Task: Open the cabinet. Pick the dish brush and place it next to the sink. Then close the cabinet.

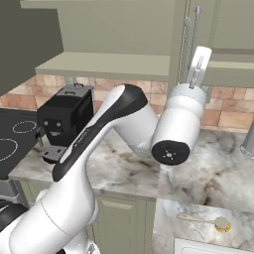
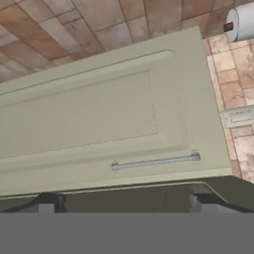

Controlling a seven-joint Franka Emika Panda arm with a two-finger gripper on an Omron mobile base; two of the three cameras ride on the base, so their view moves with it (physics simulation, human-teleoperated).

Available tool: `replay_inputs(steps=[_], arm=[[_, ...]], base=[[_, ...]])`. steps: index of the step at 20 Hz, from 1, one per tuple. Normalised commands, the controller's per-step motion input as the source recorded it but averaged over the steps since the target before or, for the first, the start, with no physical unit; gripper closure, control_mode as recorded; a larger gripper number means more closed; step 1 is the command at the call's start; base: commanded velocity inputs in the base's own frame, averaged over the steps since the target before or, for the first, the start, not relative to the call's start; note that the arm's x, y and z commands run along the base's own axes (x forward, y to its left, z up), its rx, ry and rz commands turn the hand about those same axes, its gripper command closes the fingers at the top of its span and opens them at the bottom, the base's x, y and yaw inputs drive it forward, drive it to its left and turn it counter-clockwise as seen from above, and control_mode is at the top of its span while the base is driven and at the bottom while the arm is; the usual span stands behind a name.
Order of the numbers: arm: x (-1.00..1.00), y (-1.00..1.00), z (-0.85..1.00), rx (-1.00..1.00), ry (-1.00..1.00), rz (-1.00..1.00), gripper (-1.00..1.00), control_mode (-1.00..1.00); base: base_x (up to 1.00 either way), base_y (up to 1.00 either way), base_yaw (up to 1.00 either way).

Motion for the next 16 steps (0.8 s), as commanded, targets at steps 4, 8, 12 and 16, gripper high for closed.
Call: replay_inputs(steps=[4,8,12,16], arm=[[0.14,0.06,-0.03,0.00,0.00,0.07,-1.00,-1.00],[0.19,0.01,0.00,0.00,0.00,0.07,-1.00,-1.00],[0.18,0.00,0.00,0.00,0.00,0.06,-1.00,-1.00],[0.06,0.06,-0.05,-0.03,0.00,0.07,-1.00,-1.00]], base=[[0.00,0.00,0.00],[0.00,0.00,0.00],[0.00,0.00,0.00],[0.00,0.00,0.00]])
